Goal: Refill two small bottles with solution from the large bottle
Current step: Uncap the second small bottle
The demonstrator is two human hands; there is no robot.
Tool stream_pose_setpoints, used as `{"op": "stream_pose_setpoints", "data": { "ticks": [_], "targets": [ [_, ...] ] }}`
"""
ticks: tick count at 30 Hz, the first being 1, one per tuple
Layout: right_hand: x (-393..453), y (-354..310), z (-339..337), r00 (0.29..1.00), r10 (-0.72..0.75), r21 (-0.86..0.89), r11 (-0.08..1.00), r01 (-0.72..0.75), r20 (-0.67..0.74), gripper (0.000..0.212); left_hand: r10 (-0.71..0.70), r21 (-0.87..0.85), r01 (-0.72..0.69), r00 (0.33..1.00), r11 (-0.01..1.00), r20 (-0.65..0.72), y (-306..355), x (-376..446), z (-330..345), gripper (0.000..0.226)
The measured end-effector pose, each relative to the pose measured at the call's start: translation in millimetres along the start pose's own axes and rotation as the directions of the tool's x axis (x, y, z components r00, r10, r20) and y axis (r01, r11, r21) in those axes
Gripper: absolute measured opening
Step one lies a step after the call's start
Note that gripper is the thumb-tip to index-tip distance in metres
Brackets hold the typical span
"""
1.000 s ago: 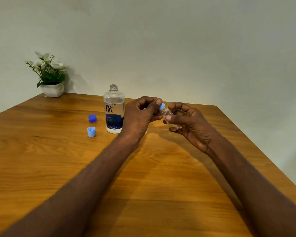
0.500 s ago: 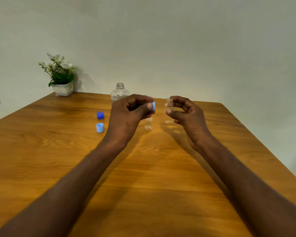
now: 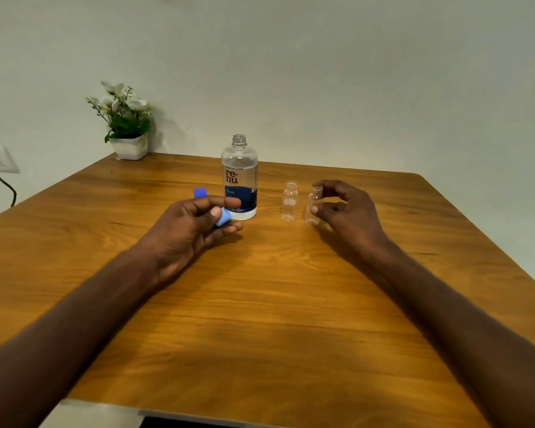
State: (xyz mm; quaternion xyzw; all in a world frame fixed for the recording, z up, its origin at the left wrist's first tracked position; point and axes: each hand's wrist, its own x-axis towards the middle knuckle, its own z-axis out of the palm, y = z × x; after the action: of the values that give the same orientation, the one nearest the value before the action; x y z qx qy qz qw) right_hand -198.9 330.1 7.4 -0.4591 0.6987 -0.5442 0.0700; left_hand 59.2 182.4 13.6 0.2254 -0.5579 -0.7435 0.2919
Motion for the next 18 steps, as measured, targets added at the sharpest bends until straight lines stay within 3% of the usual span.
{"op": "stream_pose_setpoints", "data": {
  "ticks": [2, 4, 5, 7, 8, 10, 18],
  "targets": [
    [1, 2, 2, 1.000, 0.001, -0.023, 1.000, -0.002, -0.013, 0.045, 0.039, 0.079, -0.036, 0.998, 0.996, -0.039, -4, 2, 4, 0.021],
    [1, 4, 5, 1.000, 0.001, -0.038, 0.999, -0.002, -0.022, 0.045, 0.115, 0.272, -0.093, 0.991, 0.958, -0.068, -9, 0, 7, 0.016],
    [0, 4, 5, 1.000, -0.001, -0.051, 0.999, 0.000, -0.027, 0.045, 0.198, 0.460, -0.143, 0.978, 0.876, -0.072, -11, 0, 7, 0.015],
    [-1, 5, 6, 0.999, -0.010, -0.081, 0.997, 0.007, -0.036, 0.048, 0.372, 0.797, -0.224, 0.928, 0.561, -0.001, -14, -2, 9, 0.016],
    [-1, 5, 6, 0.999, -0.014, -0.094, 0.996, 0.011, -0.038, 0.049, 0.421, 0.869, -0.245, 0.906, 0.431, 0.047, -16, -2, 10, 0.018],
    [-2, 5, 6, 0.999, -0.013, -0.111, 0.994, 0.010, -0.031, 0.050, 0.436, 0.920, -0.240, 0.896, 0.309, 0.087, -18, -3, 13, 0.019],
    [1, 5, 7, 1.000, -0.002, -0.193, 0.981, 0.003, 0.007, 0.056, 0.521, 0.961, -0.098, 0.852, 0.258, -0.053, -18, -5, 4, 0.025]
  ]
}}
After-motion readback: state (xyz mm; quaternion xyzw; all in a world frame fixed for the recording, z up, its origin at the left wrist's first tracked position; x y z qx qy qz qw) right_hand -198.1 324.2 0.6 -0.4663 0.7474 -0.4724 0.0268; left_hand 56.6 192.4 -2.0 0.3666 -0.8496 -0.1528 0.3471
